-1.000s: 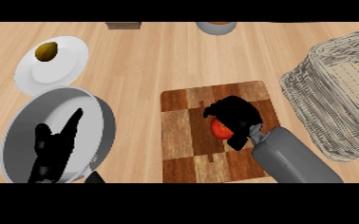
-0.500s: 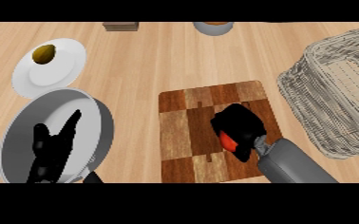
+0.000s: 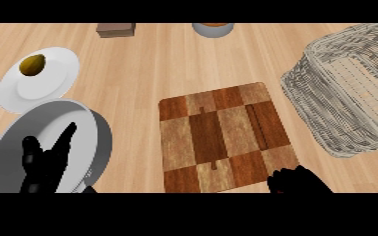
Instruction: Pick the tomato from the cutting board and place it in the basket
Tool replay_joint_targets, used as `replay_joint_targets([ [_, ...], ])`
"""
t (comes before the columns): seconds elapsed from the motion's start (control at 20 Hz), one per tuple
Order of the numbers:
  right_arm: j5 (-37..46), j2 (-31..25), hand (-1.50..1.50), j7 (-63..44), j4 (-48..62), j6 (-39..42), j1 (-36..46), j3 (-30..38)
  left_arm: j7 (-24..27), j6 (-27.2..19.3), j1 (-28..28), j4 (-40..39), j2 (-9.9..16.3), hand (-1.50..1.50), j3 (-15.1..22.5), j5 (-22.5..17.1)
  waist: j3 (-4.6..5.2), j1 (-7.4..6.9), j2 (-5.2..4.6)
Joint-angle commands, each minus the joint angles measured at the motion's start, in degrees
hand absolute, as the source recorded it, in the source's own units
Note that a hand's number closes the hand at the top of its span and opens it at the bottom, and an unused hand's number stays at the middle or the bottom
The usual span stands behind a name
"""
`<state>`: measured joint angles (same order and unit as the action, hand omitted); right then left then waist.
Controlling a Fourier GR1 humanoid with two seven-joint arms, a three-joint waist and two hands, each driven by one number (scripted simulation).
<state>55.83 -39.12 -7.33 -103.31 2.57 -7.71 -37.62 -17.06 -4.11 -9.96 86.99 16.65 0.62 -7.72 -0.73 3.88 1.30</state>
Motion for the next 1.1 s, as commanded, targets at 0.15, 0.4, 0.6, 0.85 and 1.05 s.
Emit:
replay_joint_targets([
  [0.15, -10.3, -2.2, 1.50, 2.7, -16.1, -13.5, -17.0, 5.3, -0.2, 0.4, -1.9, -1.6, -1.6, 0.00, 0.3, -0.6, 0.71, 0.35, -0.64],
  [0.4, -28.6, 5.0, 1.50, 5.5, -29.1, -17.1, -19.5, 9.6, 1.5, 1.2, -3.5, -1.6, -1.5, 0.00, 0.1, -0.7, 0.65, 0.01, -0.81],
  [0.6, -37.9, 1.6, 1.50, 0.6, -41.7, -15.5, -21.7, 20.3, 0.1, 1.5, -0.3, -2.6, -1.1, 0.00, -0.3, -0.8, 0.77, -0.68, -1.26],
  [0.85, -45.9, -0.3, 1.50, -3.0, -43.7, -15.1, -22.1, 33.9, 0.9, 1.3, -2.7, -1.5, -2.4, 0.00, 1.2, 0.3, 0.80, -1.18, -1.06],
  [1.05, -55.5, -2.4, 1.50, -7.0, -41.4, -12.8, -18.1, 44.4, -0.9, 1.1, -1.1, -1.0, -1.2, 0.00, 0.2, 0.5, 0.81, -1.16, -1.09],
])
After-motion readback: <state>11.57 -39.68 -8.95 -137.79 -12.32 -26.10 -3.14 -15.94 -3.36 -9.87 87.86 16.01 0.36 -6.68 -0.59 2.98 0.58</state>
